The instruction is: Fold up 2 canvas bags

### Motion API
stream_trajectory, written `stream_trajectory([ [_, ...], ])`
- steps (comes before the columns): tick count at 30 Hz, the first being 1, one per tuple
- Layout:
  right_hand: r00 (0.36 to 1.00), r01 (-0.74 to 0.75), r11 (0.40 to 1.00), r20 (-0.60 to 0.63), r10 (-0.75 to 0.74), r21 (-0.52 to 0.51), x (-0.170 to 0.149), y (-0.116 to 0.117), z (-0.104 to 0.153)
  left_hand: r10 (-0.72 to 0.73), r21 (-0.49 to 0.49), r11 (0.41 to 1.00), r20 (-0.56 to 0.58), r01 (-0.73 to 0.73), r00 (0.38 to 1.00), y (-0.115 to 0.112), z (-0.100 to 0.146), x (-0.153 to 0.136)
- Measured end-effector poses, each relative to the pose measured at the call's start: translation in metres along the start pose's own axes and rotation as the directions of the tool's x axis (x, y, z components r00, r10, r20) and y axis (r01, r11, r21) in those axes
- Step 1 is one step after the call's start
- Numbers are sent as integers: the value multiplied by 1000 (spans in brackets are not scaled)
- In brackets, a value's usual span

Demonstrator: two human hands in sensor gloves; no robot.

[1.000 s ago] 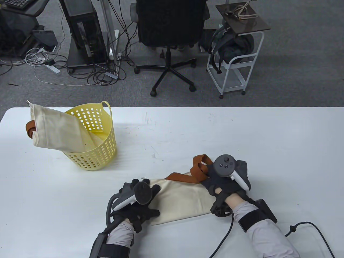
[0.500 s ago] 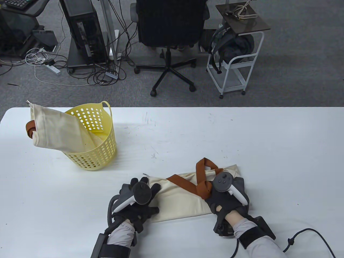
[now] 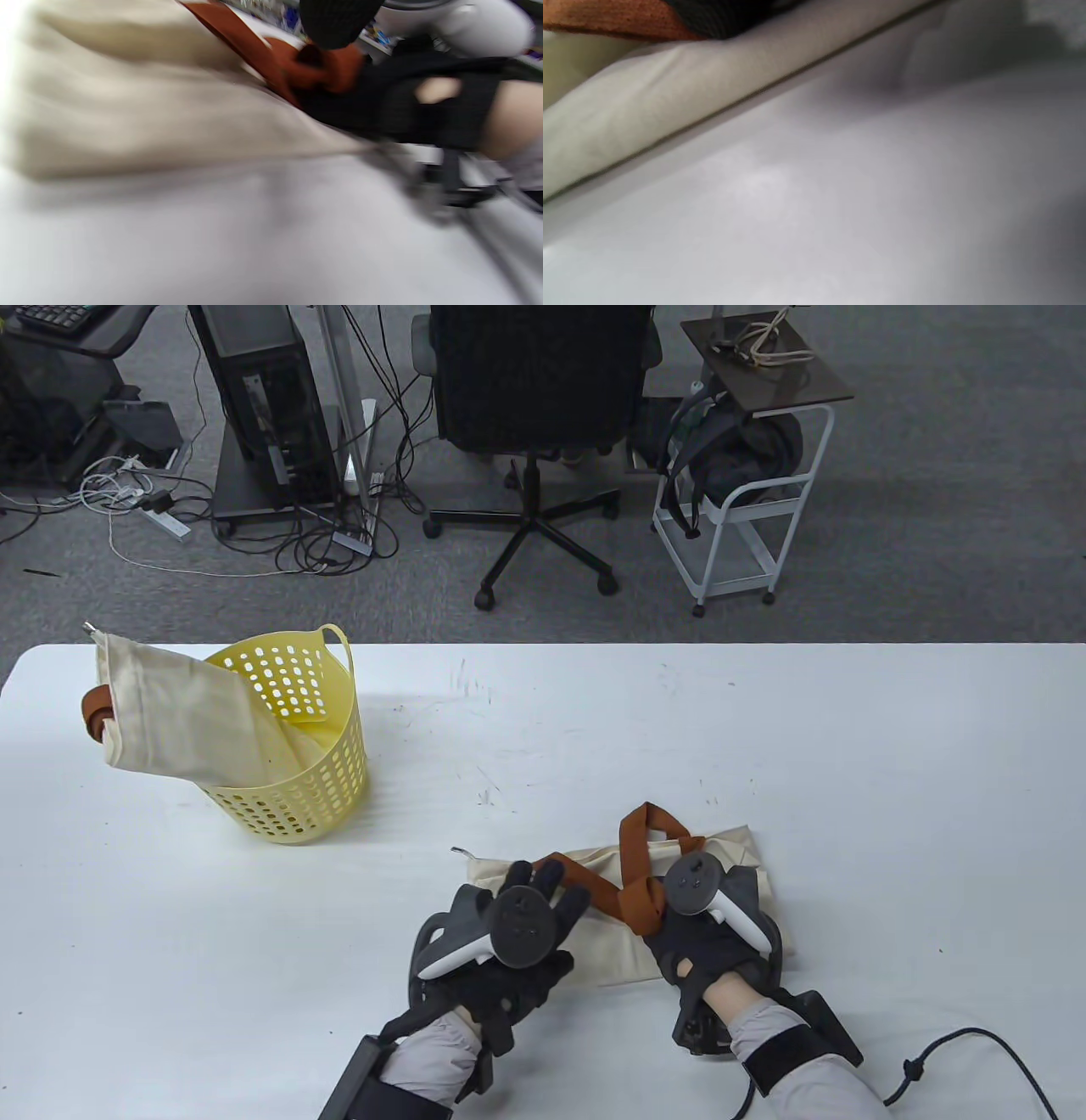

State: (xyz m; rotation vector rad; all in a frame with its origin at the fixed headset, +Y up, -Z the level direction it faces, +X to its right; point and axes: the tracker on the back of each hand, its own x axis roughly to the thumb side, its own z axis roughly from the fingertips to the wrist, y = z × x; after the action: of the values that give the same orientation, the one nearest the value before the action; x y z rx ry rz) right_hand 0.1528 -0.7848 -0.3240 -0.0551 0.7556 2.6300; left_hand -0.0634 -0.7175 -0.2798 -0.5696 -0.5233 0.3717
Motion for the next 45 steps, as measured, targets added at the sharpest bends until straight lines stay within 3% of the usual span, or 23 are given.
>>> stream_trajectory([
  [4,1000,-18,1000,0,18,-6,1,0,0,163,-144,977,12,-160,986,-19,-32,22],
  [9,998,-58,998,27,58,-2,1,3,0,132,-127,982,-71,-141,989,-40,-58,17],
  [19,957,-4,980,285,-55,201,17,5,1,-61,-42,998,-166,55,984,-34,-53,-16],
  [23,920,190,964,309,-240,184,7,-21,-4,9,-31,999,-161,-14,987,-32,-52,-24],
  [26,827,474,880,347,-442,-10,0,-50,-3,13,-41,999,-164,-20,986,-33,-53,-25],
  [27,774,556,831,365,-517,-4,1,-58,-5,23,-42,999,-165,-30,986,-33,-54,-26],
  [31,687,665,722,224,-691,192,14,-72,-27,64,-45,996,-158,-72,985,-33,-53,-28],
  [33,666,704,670,108,-738,235,21,-71,-40,66,-44,996,-157,-74,985,-33,-53,-28],
  [35,622,740,614,68,-780,275,30,-66,-54,73,-45,996,-155,-81,985,-32,-53,-28],
  [39,491,806,444,-22,-871,390,41,-51,-76,87,-41,995,-152,-94,985,-32,-52,-31],
  [41,429,814,392,13,-903,429,44,-46,-82,99,-41,993,-151,-106,984,-32,-53,-33],
  [45,368,811,357,71,-927,463,39,-55,-72,108,-44,992,-149,-116,983,-32,-53,-33],
])
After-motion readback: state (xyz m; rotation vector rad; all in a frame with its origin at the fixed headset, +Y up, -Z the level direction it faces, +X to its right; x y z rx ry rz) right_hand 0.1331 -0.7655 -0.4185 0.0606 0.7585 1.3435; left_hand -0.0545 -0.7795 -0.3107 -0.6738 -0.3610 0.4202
